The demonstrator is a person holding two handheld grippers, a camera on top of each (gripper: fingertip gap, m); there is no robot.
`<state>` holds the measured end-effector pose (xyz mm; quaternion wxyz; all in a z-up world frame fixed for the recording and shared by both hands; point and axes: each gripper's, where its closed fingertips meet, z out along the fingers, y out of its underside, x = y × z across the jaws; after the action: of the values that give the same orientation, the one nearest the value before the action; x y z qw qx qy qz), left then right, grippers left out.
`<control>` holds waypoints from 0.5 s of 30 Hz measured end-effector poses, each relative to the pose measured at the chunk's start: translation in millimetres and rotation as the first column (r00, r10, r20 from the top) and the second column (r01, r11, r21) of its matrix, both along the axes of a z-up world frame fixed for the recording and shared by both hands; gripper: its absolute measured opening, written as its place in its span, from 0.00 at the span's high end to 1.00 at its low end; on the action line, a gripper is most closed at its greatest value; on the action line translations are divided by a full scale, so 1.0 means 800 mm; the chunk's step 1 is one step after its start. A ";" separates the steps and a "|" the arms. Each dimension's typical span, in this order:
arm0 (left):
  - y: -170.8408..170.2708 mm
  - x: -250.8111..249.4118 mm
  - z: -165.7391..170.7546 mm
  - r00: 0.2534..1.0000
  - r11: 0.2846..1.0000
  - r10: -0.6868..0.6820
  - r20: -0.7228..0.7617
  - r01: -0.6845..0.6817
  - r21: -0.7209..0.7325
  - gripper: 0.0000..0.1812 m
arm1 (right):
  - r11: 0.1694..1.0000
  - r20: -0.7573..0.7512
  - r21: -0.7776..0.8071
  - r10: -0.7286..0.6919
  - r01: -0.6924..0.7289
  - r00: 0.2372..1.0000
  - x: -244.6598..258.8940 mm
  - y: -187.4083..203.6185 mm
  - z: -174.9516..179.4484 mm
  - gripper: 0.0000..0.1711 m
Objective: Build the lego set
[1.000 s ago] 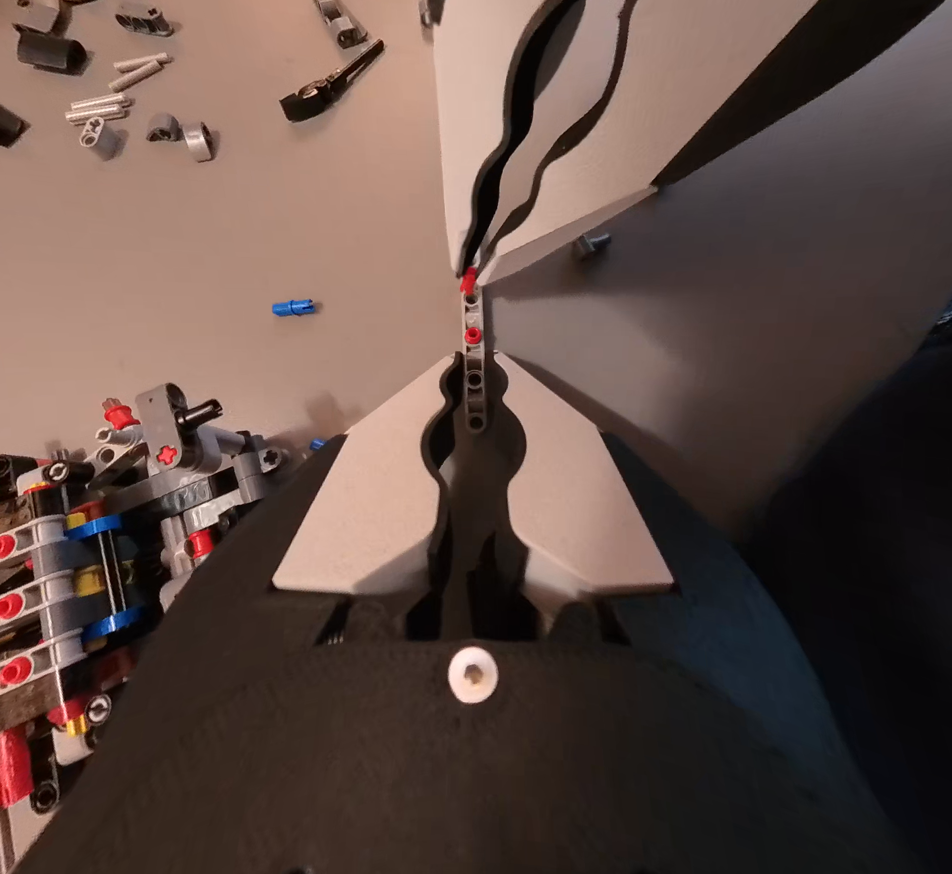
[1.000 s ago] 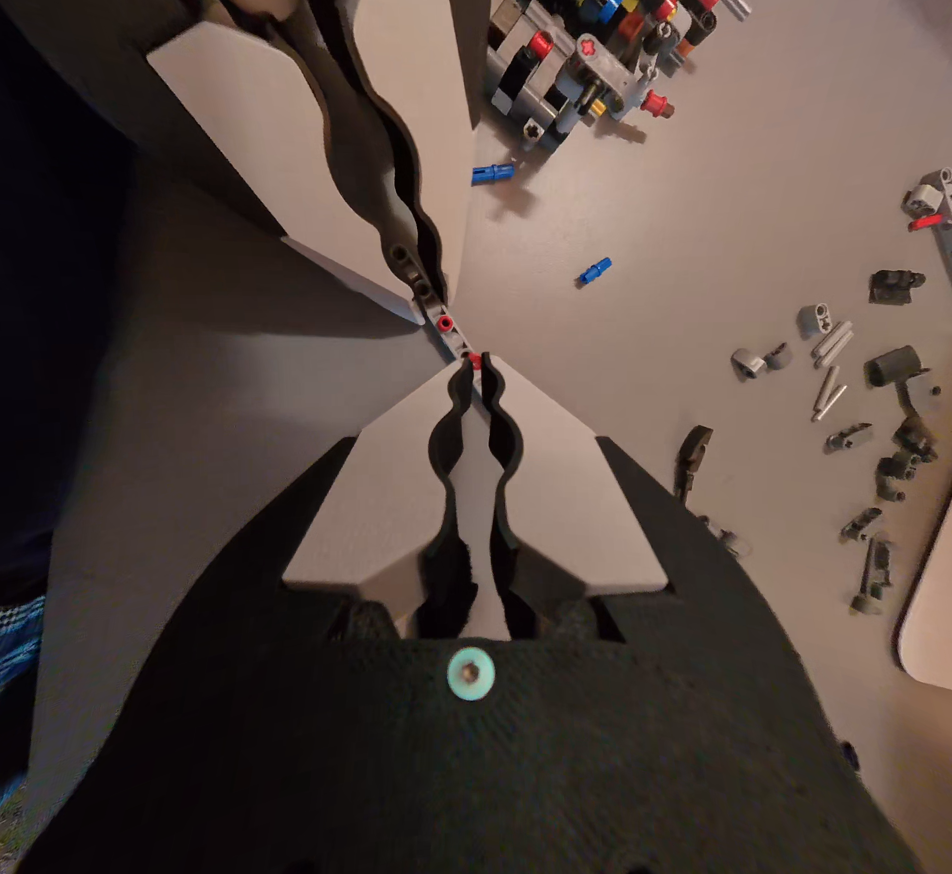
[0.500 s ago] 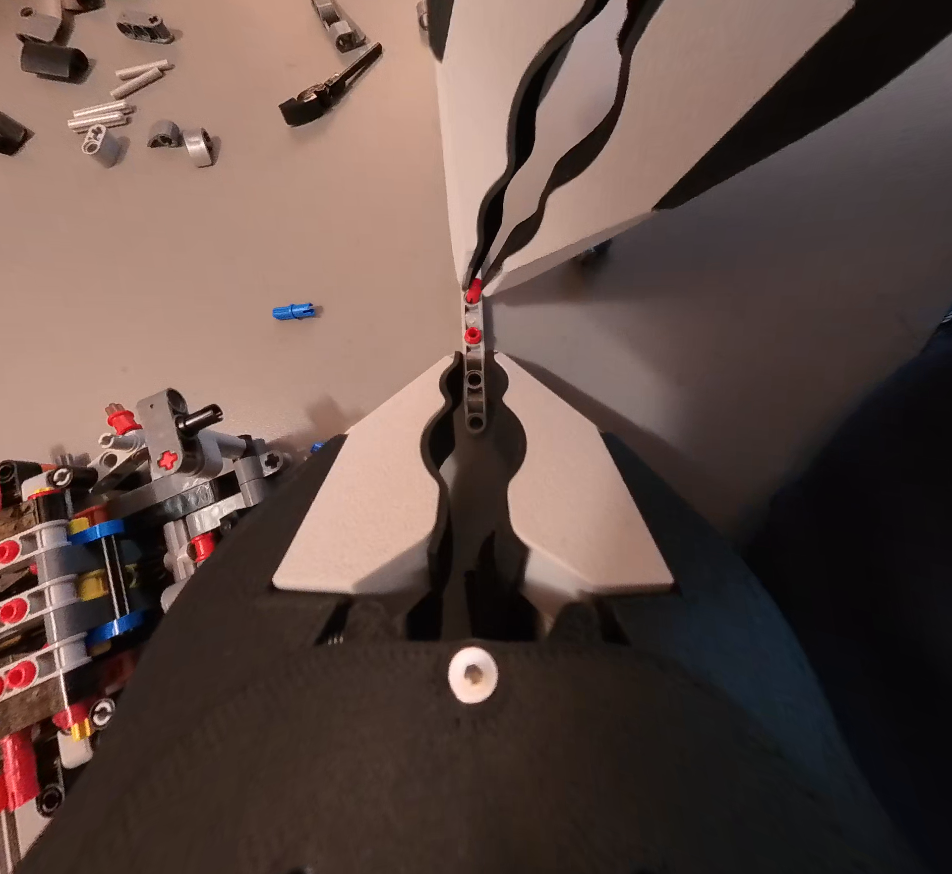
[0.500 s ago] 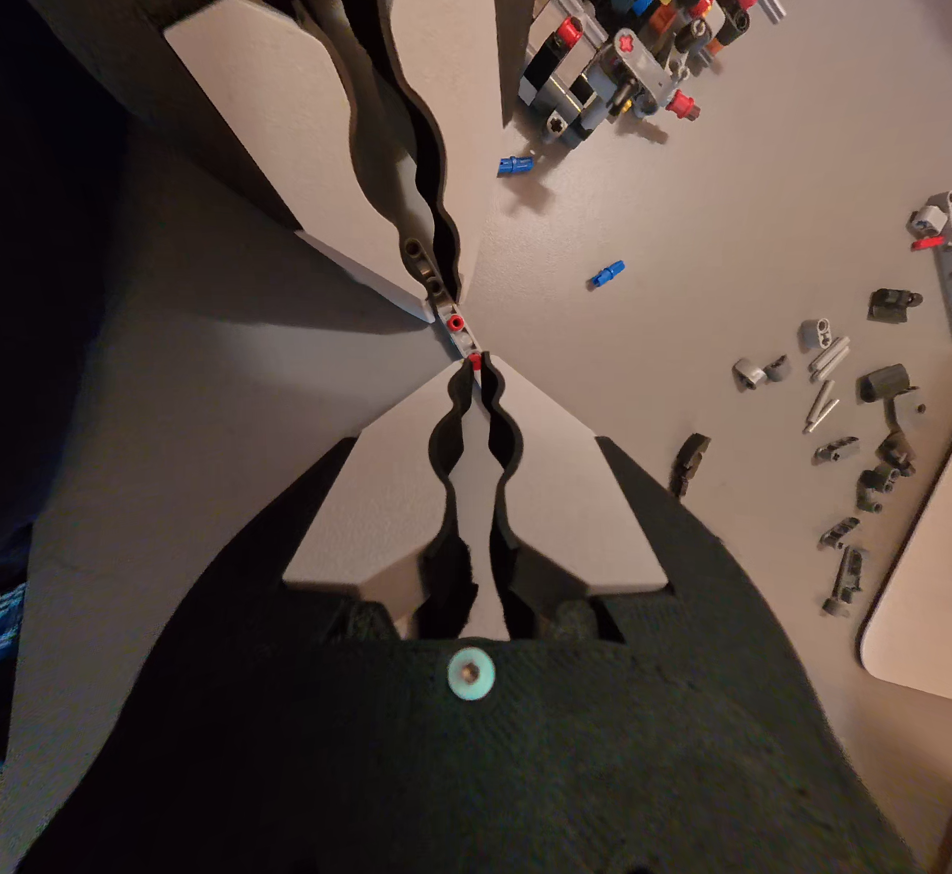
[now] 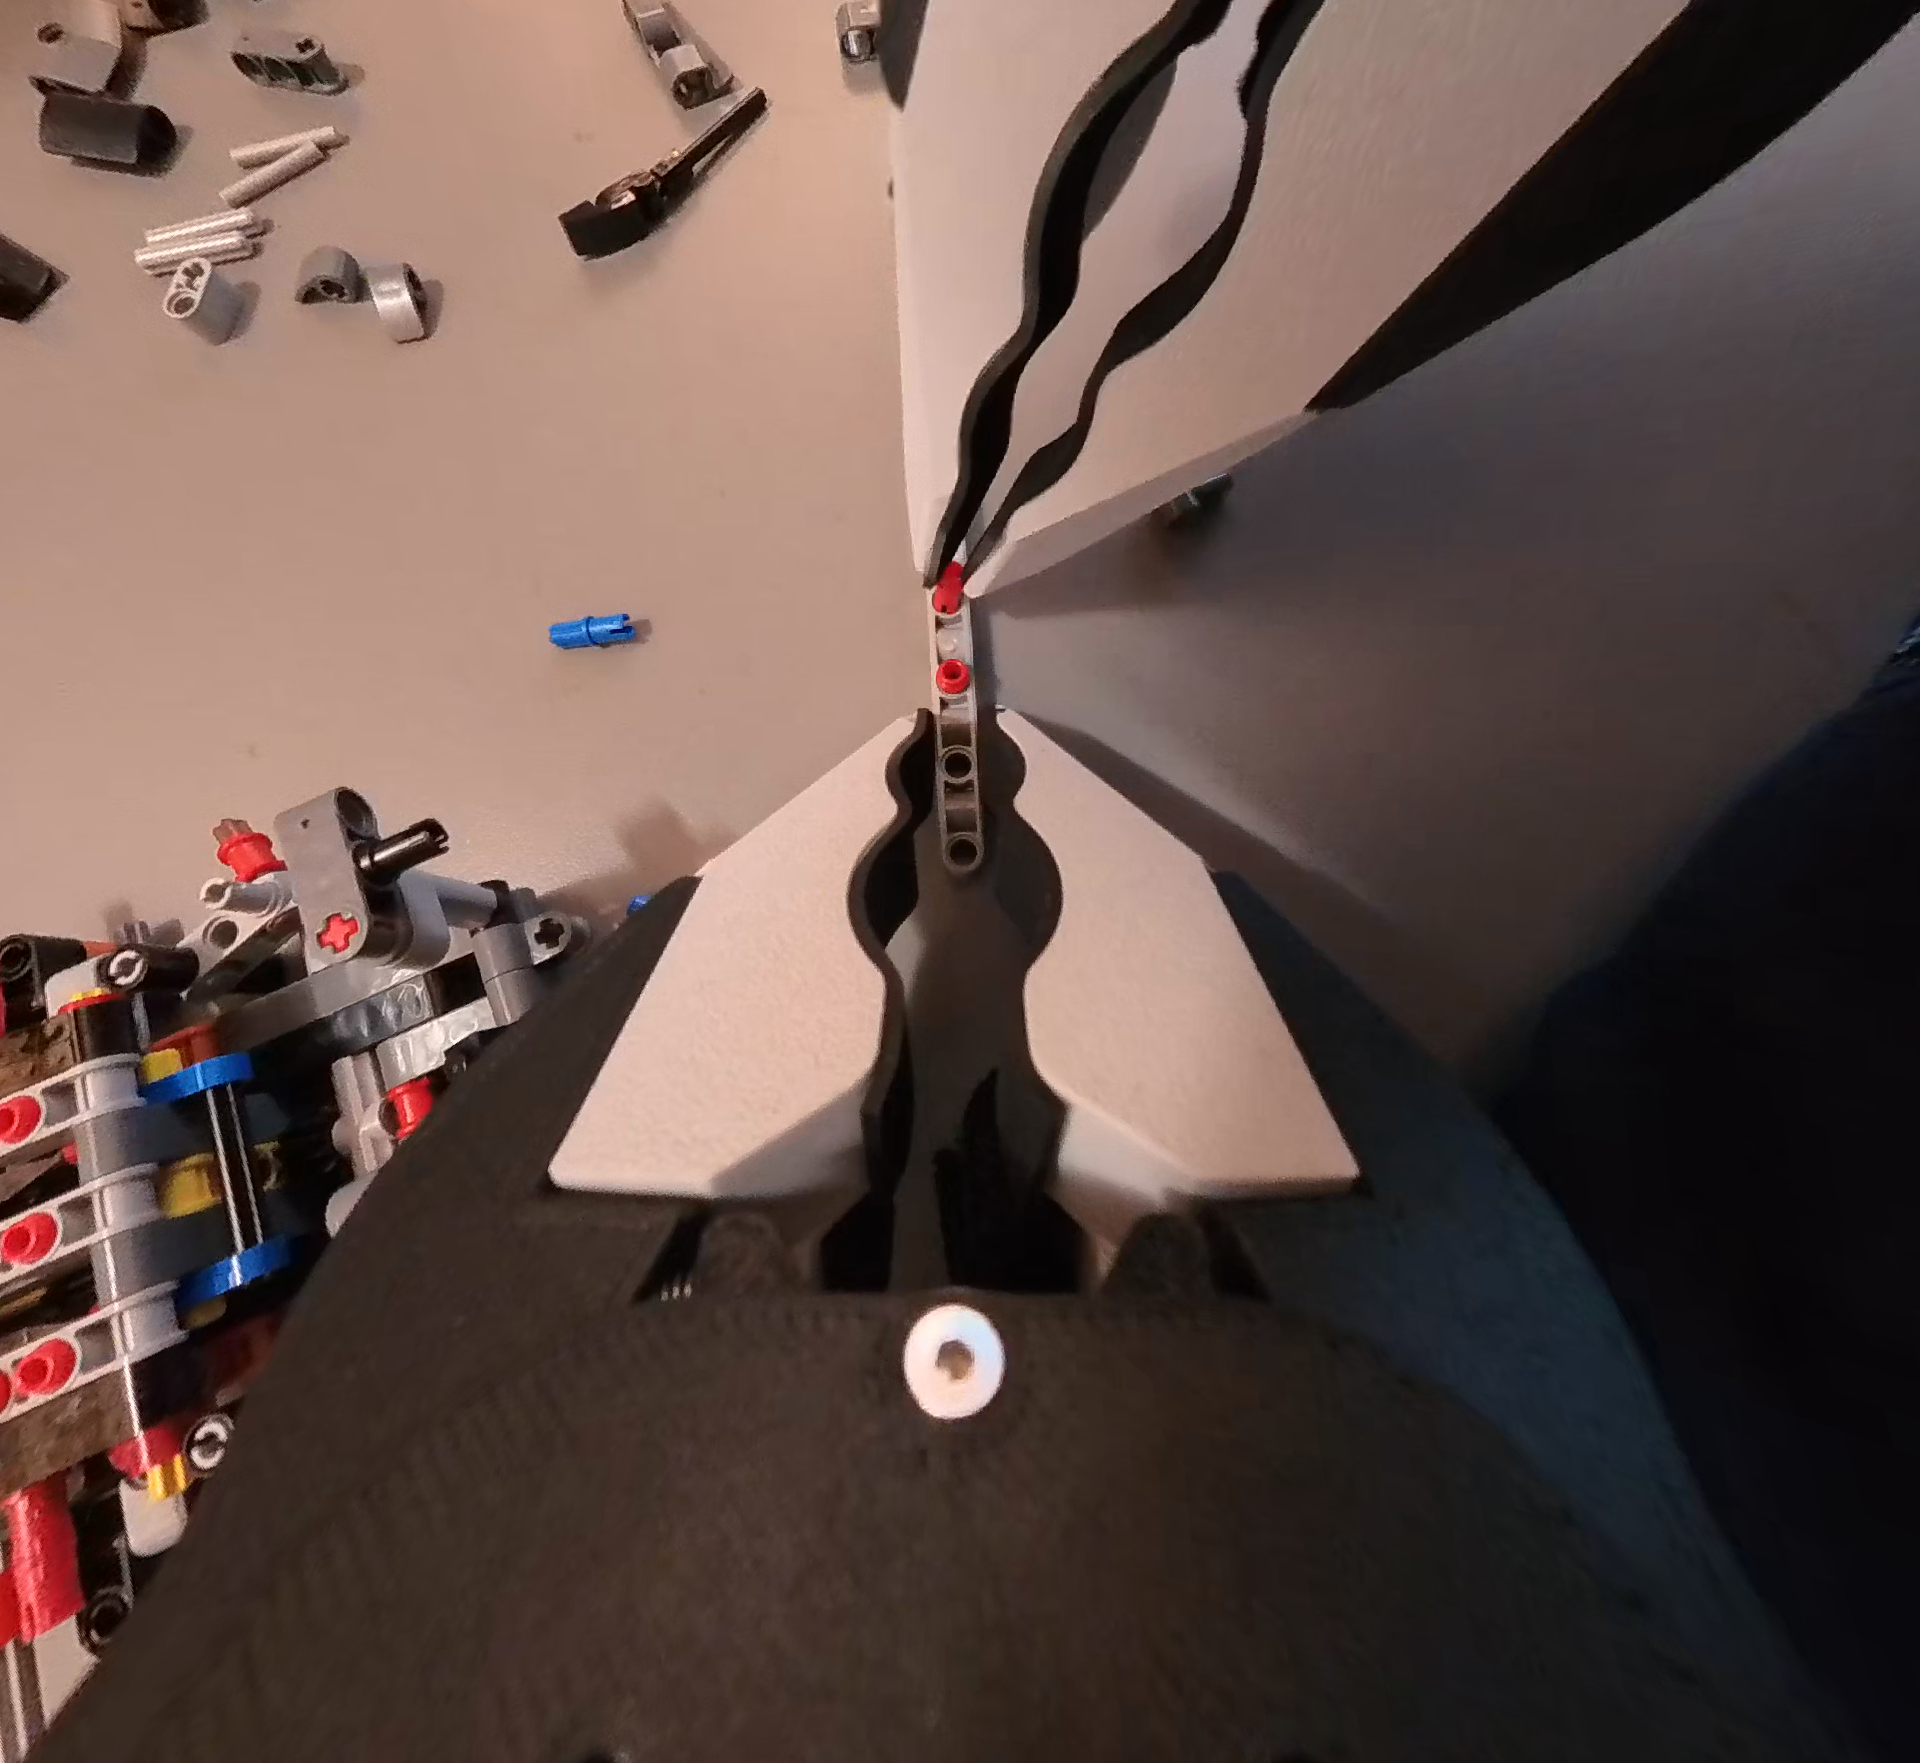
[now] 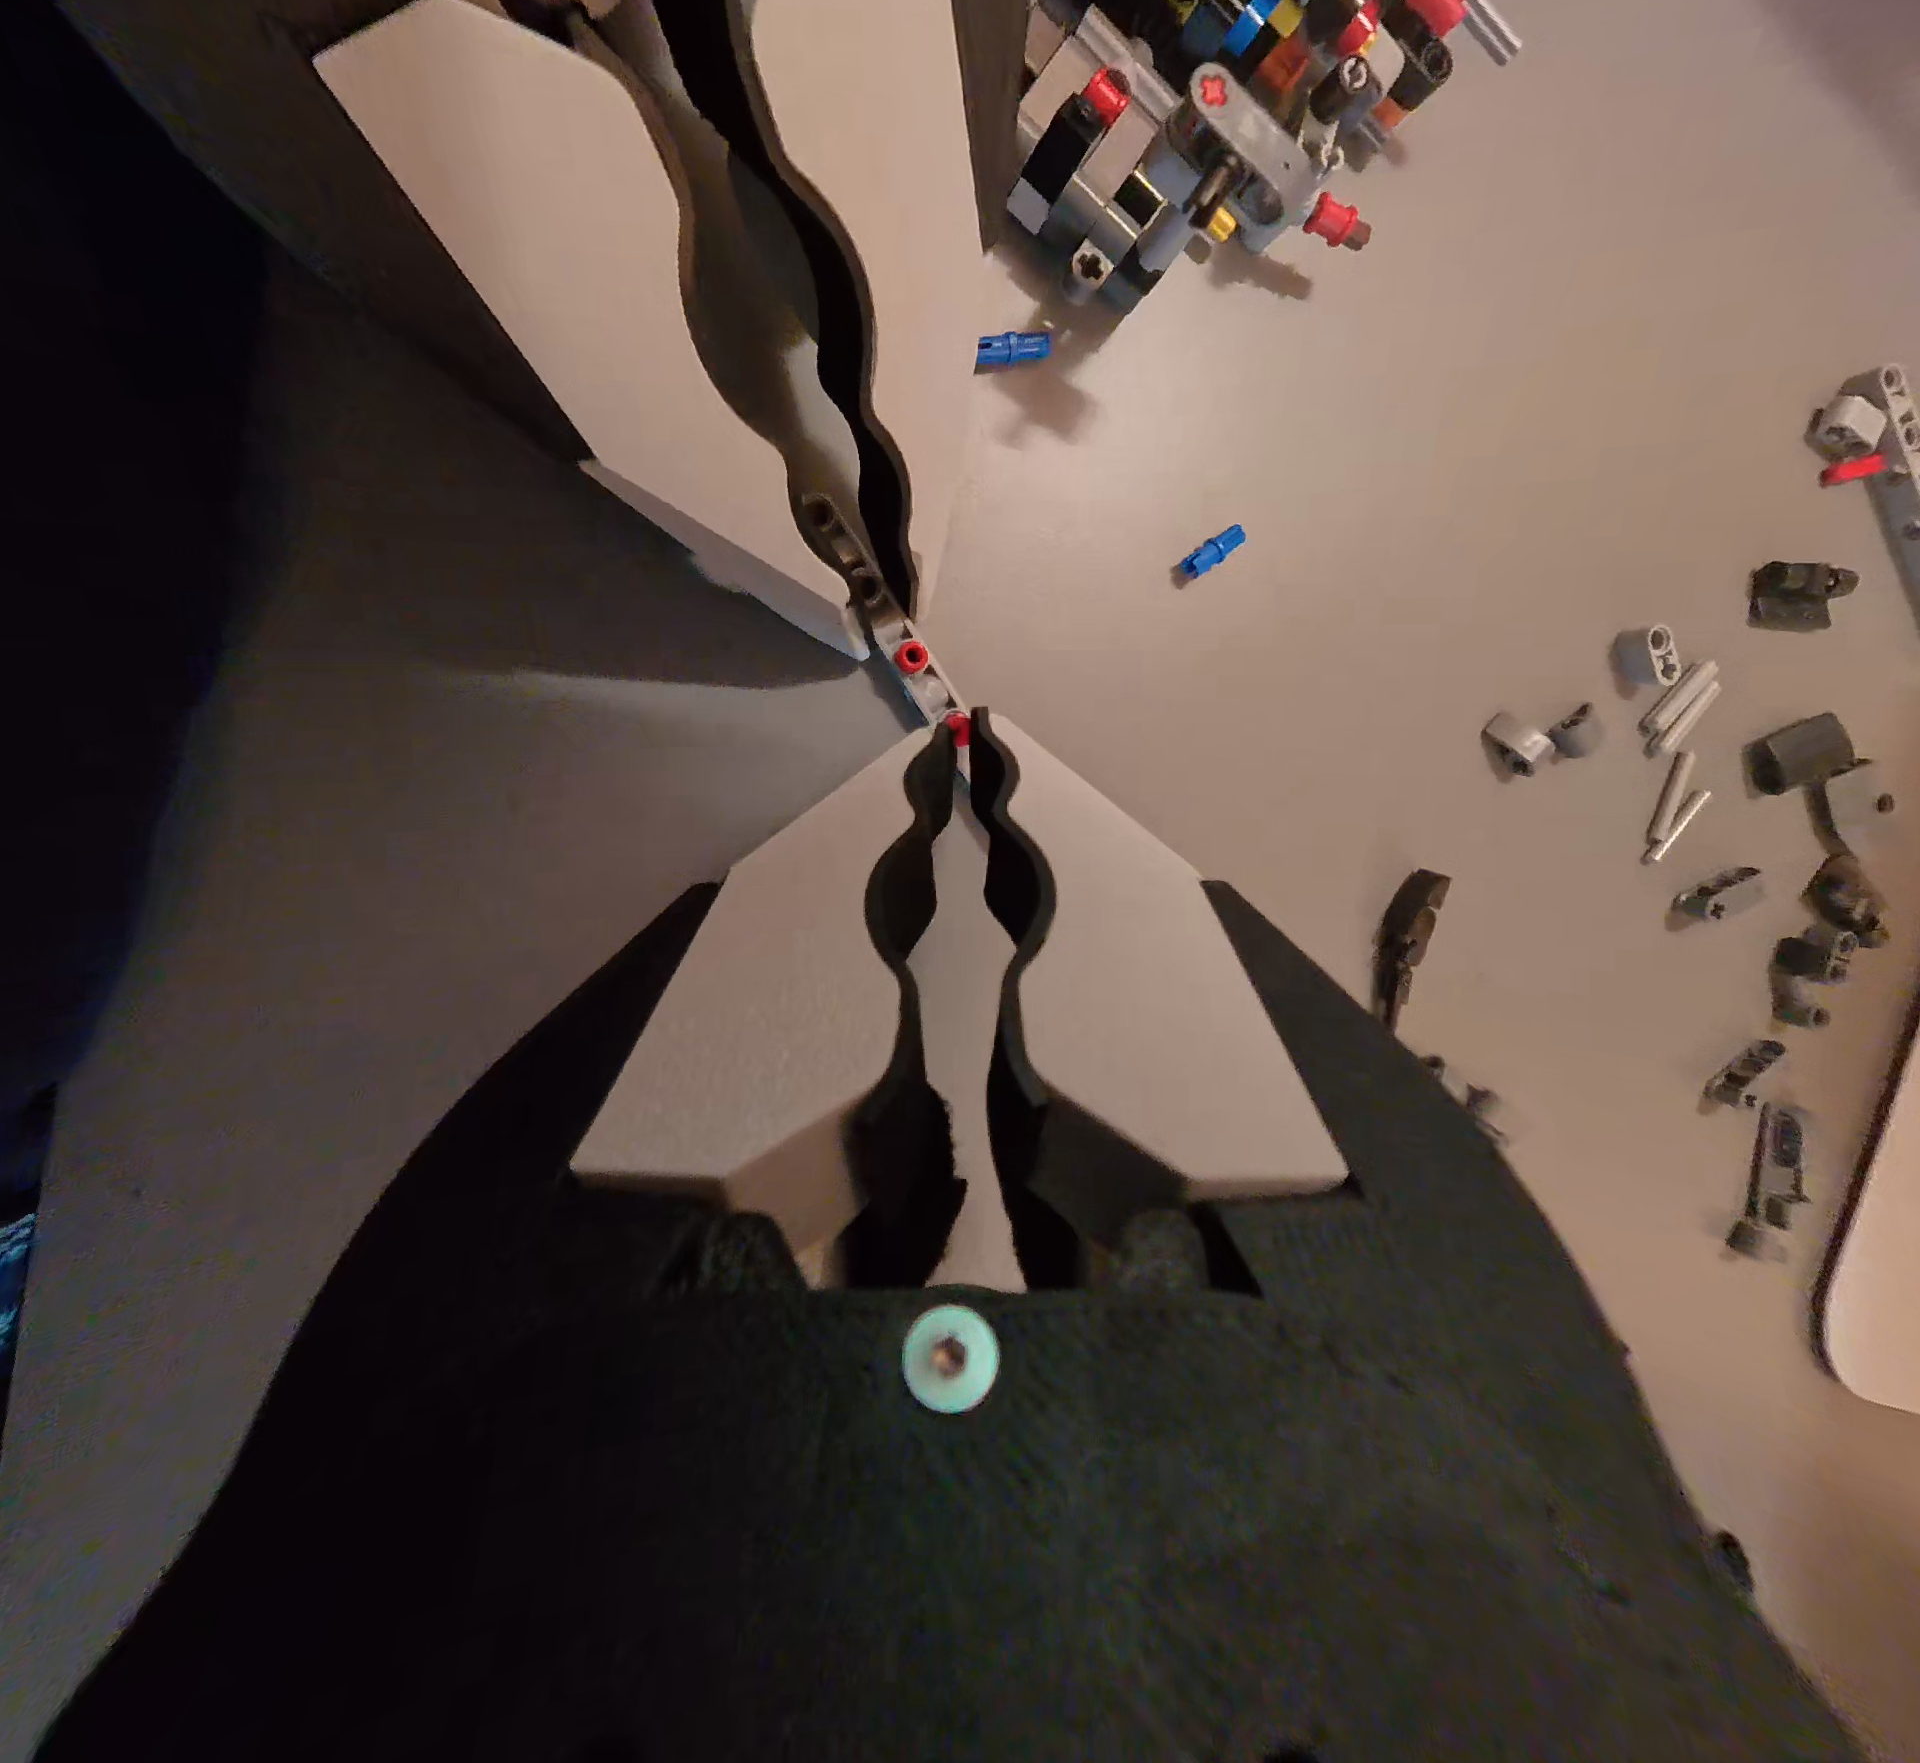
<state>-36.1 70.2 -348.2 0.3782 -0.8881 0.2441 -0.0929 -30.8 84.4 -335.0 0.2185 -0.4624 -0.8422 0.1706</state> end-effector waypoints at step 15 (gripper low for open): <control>0.000 0.001 0.000 1.000 1.000 -0.003 -0.001 0.003 0.002 0.96 | 0.999 0.021 -0.042 -0.031 0.032 0.999 -0.004 -0.008 -0.007 1.00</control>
<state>-35.4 70.2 -348.5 0.3786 -0.8875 0.2457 -0.0926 -34.4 78.3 -340.2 0.2027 -0.4817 -0.8333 0.1803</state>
